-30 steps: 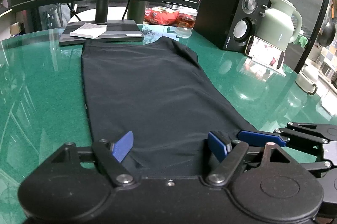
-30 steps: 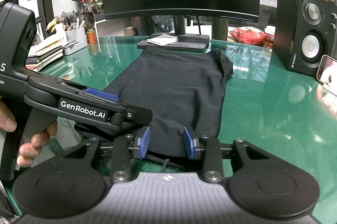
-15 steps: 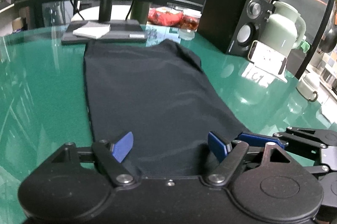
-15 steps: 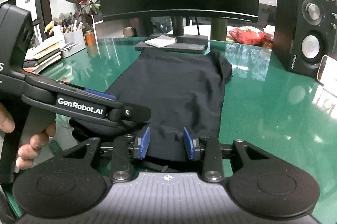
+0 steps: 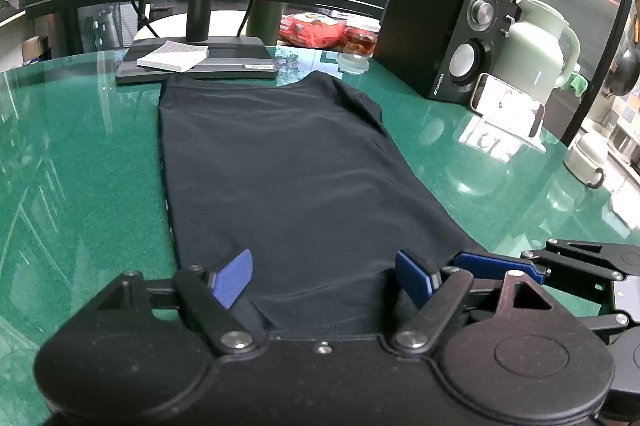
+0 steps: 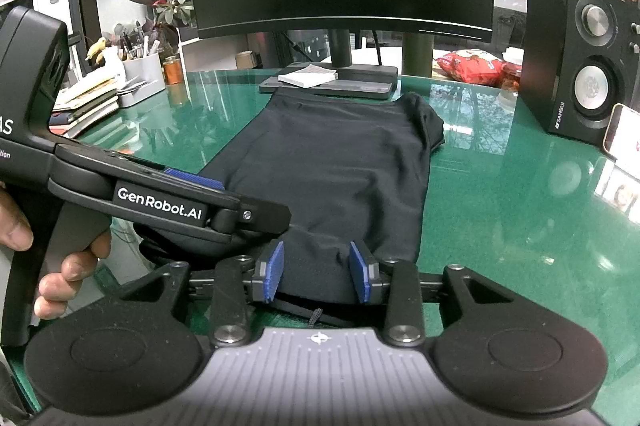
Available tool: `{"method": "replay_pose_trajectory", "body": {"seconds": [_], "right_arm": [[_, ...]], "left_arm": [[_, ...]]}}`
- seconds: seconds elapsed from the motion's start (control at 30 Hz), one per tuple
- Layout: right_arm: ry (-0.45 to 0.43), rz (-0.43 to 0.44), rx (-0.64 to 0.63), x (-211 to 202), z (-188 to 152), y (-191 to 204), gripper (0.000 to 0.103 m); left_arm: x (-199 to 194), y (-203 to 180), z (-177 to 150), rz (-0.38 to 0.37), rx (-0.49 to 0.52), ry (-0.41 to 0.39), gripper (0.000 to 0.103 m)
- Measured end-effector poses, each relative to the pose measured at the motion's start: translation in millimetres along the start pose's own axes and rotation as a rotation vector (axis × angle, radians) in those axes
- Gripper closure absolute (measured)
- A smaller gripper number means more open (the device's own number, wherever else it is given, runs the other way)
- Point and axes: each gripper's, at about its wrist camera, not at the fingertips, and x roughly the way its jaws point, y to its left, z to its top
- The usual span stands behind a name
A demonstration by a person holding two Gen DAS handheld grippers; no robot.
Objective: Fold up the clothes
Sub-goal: 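Keep gripping the black garment hem with both tools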
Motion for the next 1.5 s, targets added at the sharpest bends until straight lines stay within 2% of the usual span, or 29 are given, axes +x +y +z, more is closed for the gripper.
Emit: {"method": "replay_pose_trajectory", "body": {"seconds": [1.13, 1.2, 1.3, 1.33, 1.4, 1.5], "right_arm": [[0.0, 0.009, -0.002, -1, 0, 1, 0.061], [-0.005, 0.007, -0.003, -2, 1, 1, 0.063], [-0.023, -0.001, -0.01, -5, 5, 2, 0.065], [-0.029, -0.003, -0.013, -6, 6, 3, 0.069], [-0.024, -0.005, -0.004, -2, 9, 0, 0.075], [-0.004, -0.005, -0.003, 6, 4, 0, 0.076]], "left_arm": [[1, -3, -1, 0.004, 0.019, 0.0, 0.022], [-2, 1, 1, -0.009, -0.028, -0.008, 0.023], [-8, 5, 6, -0.043, -0.062, -0.036, 0.035], [-10, 5, 7, -0.044, -0.064, -0.049, 0.037], [-10, 5, 9, -0.046, -0.062, -0.054, 0.038], [-3, 5, 9, -0.046, -0.066, -0.03, 0.038]]}}
